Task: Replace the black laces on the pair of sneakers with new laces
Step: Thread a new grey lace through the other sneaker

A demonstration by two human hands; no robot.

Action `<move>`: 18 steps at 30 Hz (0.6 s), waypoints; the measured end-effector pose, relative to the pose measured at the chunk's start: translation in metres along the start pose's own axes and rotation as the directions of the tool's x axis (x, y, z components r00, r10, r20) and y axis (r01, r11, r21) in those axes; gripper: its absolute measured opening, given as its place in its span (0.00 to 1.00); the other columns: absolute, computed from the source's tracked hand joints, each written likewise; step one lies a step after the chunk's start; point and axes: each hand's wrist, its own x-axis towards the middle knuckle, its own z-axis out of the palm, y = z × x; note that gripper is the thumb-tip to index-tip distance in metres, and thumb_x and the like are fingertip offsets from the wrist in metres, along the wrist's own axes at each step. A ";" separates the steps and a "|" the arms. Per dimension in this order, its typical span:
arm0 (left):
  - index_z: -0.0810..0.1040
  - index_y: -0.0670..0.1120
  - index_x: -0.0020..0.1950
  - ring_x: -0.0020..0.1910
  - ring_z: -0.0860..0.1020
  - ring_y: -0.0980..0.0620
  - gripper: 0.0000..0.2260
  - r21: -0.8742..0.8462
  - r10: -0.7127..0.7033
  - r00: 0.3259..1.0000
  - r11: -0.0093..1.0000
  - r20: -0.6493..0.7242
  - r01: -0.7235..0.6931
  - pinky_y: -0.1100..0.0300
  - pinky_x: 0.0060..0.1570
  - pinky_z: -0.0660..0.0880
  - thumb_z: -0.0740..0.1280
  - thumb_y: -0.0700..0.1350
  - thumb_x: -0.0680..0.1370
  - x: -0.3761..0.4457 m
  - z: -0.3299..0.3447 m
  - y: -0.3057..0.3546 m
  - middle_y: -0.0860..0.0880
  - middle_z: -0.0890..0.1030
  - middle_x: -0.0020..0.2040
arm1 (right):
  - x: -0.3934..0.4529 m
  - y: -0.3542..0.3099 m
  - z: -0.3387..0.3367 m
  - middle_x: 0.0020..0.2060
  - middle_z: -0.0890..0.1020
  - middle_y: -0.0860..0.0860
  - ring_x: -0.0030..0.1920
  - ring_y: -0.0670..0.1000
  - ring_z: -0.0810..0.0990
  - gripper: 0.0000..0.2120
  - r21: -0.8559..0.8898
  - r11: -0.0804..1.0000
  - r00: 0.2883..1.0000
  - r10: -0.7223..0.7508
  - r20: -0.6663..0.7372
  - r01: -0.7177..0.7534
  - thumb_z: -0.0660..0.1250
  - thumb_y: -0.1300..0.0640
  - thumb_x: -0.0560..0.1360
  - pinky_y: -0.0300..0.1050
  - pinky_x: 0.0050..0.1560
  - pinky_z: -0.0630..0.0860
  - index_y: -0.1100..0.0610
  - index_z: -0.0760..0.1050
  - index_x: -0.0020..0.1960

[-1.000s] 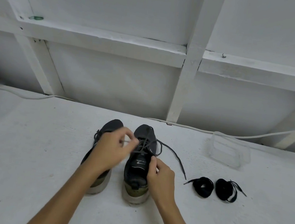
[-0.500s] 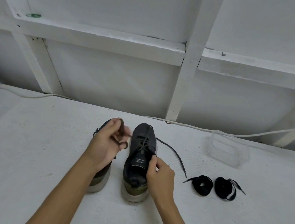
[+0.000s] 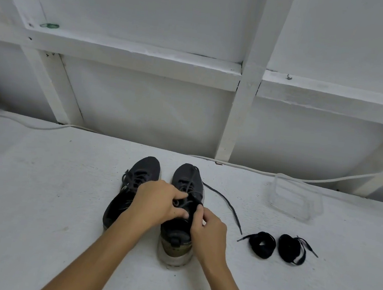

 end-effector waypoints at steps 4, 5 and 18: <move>0.82 0.61 0.58 0.51 0.79 0.54 0.15 0.068 0.032 0.999 0.997 -0.017 -0.031 0.60 0.45 0.72 0.67 0.65 0.75 0.002 0.010 0.001 0.55 0.84 0.49 | 0.001 -0.002 -0.002 0.22 0.69 0.44 0.25 0.45 0.66 0.21 -0.019 1.000 1.000 0.003 0.006 -0.003 0.60 0.54 0.83 0.36 0.28 0.63 0.53 0.66 0.31; 0.83 0.59 0.55 0.47 0.79 0.54 0.13 0.044 0.028 0.999 0.999 -0.044 -0.026 0.61 0.42 0.71 0.66 0.63 0.77 0.001 0.013 0.002 0.54 0.83 0.45 | 0.002 -0.002 -0.002 0.22 0.70 0.43 0.25 0.44 0.66 0.21 -0.018 1.000 1.000 0.008 0.006 -0.008 0.60 0.55 0.83 0.36 0.28 0.64 0.53 0.65 0.31; 0.80 0.49 0.38 0.34 0.68 0.54 0.14 -0.914 -0.043 0.998 0.402 0.046 0.060 0.60 0.38 0.67 0.65 0.50 0.81 -0.006 0.007 -0.020 0.49 0.71 0.33 | 0.002 0.000 0.010 0.26 0.73 0.48 0.26 0.46 0.68 0.19 -0.073 0.996 0.998 0.041 -0.049 -0.044 0.57 0.52 0.83 0.38 0.30 0.63 0.52 0.68 0.33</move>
